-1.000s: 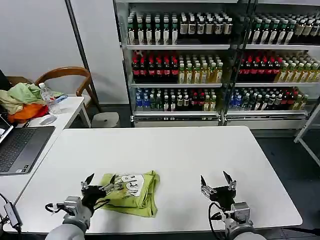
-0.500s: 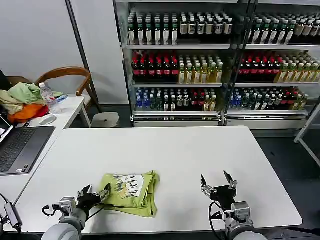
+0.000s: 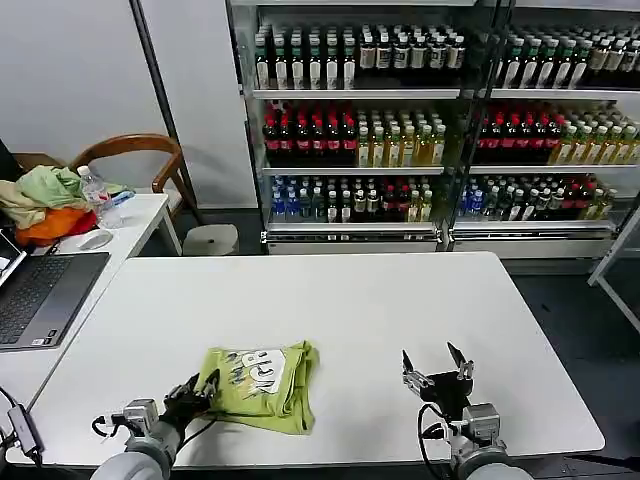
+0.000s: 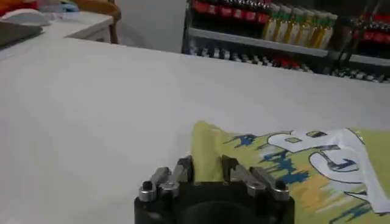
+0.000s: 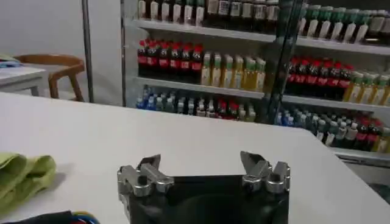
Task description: Fold and organize the clothes.
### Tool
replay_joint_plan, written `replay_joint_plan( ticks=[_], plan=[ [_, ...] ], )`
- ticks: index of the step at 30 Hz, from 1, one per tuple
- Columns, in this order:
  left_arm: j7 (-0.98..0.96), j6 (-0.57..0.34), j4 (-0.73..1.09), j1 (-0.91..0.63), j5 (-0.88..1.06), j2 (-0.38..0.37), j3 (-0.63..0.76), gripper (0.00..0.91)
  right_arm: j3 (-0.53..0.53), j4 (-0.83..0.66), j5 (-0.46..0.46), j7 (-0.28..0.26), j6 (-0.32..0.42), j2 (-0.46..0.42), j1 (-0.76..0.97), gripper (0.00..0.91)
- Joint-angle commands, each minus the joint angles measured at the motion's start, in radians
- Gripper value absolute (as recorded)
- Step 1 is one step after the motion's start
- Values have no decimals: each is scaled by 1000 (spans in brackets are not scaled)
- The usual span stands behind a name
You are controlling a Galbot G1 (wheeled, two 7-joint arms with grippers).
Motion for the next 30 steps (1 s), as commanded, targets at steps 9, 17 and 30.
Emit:
replay_joint_plan(
  ticks=[9,17,30],
  plan=[
    [-81,91,-129,1,-16,147,-278,40,-3,2,-2,-1,1,-2,8,907],
    [-101,130,-57,87,-53,384,-598,40,-18,-7,1,-5,9,-10,29,907],
    [-157,65,-280,123,1066,-10,251,81,-22,0,-13,-4,6,-5,12,907]
  ],
)
